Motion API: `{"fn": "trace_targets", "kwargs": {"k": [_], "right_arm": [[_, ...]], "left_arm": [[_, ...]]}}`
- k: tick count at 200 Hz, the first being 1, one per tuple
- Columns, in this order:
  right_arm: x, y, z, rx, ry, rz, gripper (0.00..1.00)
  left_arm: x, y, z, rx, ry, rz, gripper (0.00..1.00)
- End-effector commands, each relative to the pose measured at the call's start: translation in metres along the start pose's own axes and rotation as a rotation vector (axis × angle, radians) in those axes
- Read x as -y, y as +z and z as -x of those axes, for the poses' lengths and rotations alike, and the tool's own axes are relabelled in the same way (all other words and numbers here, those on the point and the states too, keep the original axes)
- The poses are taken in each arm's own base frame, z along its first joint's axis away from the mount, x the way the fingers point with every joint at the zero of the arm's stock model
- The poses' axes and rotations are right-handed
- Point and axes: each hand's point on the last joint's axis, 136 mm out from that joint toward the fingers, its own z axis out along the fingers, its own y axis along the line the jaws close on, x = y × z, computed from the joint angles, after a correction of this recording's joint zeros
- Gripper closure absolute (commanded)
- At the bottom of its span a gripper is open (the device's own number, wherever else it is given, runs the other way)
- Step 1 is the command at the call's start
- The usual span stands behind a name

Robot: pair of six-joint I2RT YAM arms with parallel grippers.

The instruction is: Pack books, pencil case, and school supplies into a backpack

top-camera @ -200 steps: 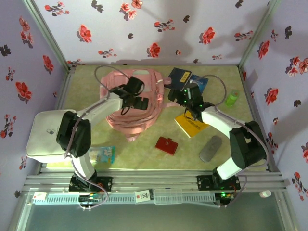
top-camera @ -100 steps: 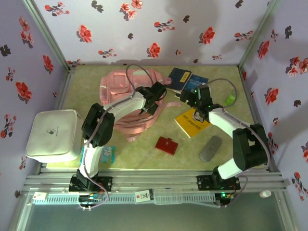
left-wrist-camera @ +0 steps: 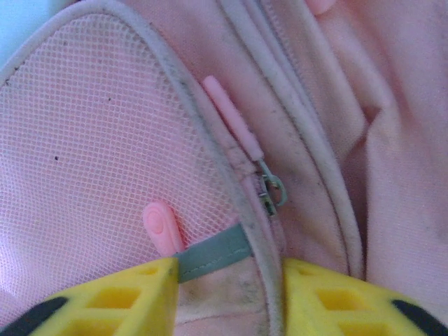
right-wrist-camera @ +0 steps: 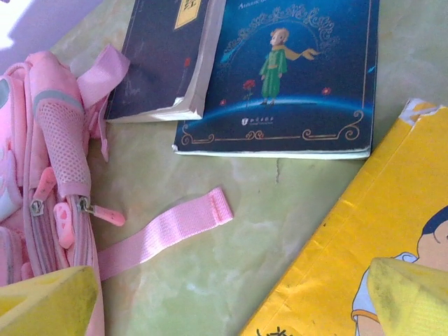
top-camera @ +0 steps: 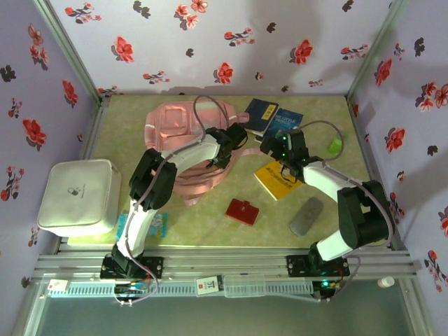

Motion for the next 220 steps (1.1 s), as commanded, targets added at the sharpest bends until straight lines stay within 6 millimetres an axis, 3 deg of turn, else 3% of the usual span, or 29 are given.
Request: {"fn": "trace_targets", "kwargs": {"k": [1, 43, 117, 155, 191, 220], "right_arm": [[-0.014, -0.006, 0.006, 0.031, 0.015, 0.081, 0.01], [-0.020, -0.006, 0.011, 0.056, -0.038, 0.108, 0.01], [-0.074, -0.002, 0.008, 0.027, -0.213, 0.343, 0.01], [-0.112, 0.007, -0.006, -0.003, -0.351, 0.451, 0.05], [-0.126, 0.030, -0.028, -0.046, -0.408, 0.501, 0.08], [-0.135, 0.038, -0.043, -0.029, -0.423, 0.613, 0.24]], "left_arm": [[-0.005, 0.008, -0.004, -0.028, 0.048, 0.064, 0.69], [-0.014, -0.011, 0.004, 0.026, 0.069, 0.057, 0.87], [-0.058, -0.086, 0.013, 0.254, 0.205, 0.067, 0.92], [-0.075, -0.101, 0.011, 0.309, 0.196, 0.068, 0.93], [-0.088, -0.108, 0.006, 0.339, 0.170, 0.041, 0.93], [-0.094, -0.114, 0.004, 0.367, 0.130, -0.008, 0.93]]}}
